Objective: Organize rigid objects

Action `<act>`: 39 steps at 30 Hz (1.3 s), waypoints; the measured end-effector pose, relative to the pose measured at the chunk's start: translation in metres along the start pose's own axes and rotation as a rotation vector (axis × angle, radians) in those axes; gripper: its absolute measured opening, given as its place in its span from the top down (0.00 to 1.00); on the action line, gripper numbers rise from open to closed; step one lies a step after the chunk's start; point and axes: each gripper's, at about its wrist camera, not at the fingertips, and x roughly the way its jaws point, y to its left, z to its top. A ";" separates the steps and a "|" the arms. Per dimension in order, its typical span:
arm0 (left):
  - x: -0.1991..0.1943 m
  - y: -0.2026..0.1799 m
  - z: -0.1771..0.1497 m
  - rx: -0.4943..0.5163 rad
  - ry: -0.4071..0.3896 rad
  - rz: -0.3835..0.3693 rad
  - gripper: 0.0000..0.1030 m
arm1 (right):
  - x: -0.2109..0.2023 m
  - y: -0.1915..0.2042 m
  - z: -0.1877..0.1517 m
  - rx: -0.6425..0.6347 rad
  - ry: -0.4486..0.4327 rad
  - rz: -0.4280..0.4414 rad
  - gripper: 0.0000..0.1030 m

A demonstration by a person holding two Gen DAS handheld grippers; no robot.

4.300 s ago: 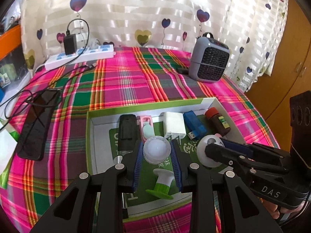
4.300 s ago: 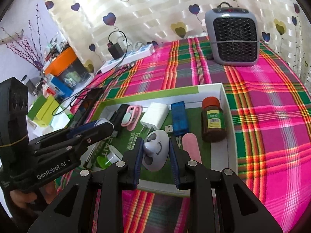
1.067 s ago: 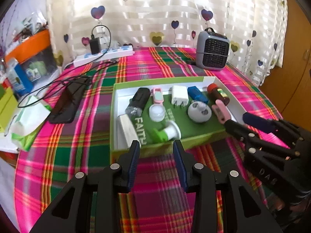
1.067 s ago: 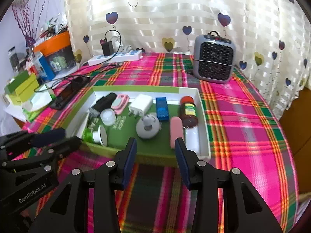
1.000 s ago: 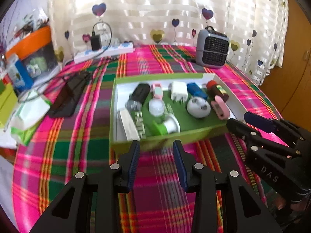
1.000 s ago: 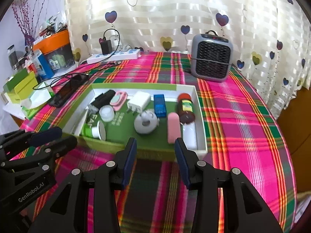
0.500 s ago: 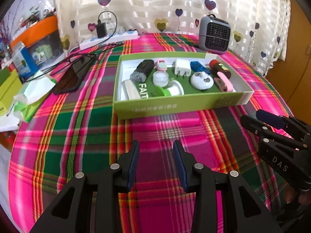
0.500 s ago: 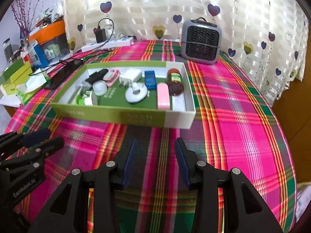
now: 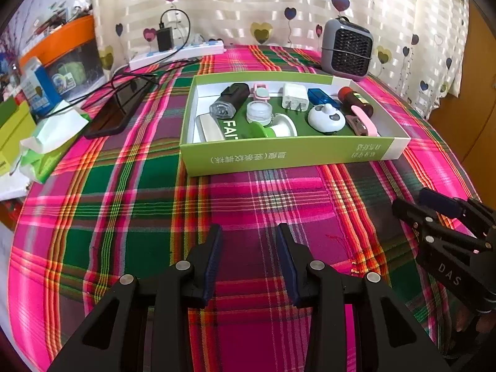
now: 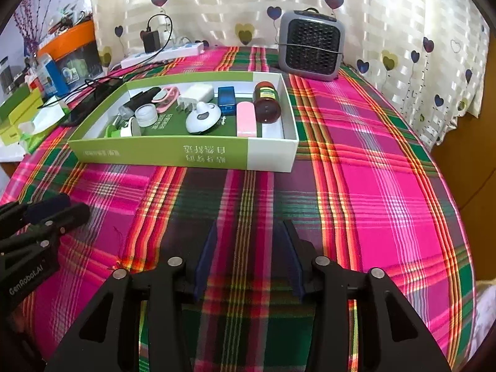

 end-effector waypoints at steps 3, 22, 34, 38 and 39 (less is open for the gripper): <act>0.000 -0.002 -0.002 -0.005 -0.009 0.017 0.66 | 0.000 -0.005 0.000 0.014 0.005 -0.006 0.49; 0.000 -0.012 -0.007 -0.012 -0.046 0.063 0.62 | 0.002 -0.010 -0.002 0.032 0.002 0.001 0.42; -0.001 -0.010 -0.006 -0.016 -0.047 0.059 0.62 | 0.001 -0.009 -0.002 0.031 0.002 0.001 0.41; -0.001 -0.010 -0.006 -0.016 -0.048 0.059 0.62 | 0.001 -0.009 -0.002 0.031 0.002 0.001 0.41; -0.001 -0.010 -0.006 -0.017 -0.048 0.058 0.62 | 0.001 -0.009 -0.002 0.031 0.002 0.000 0.41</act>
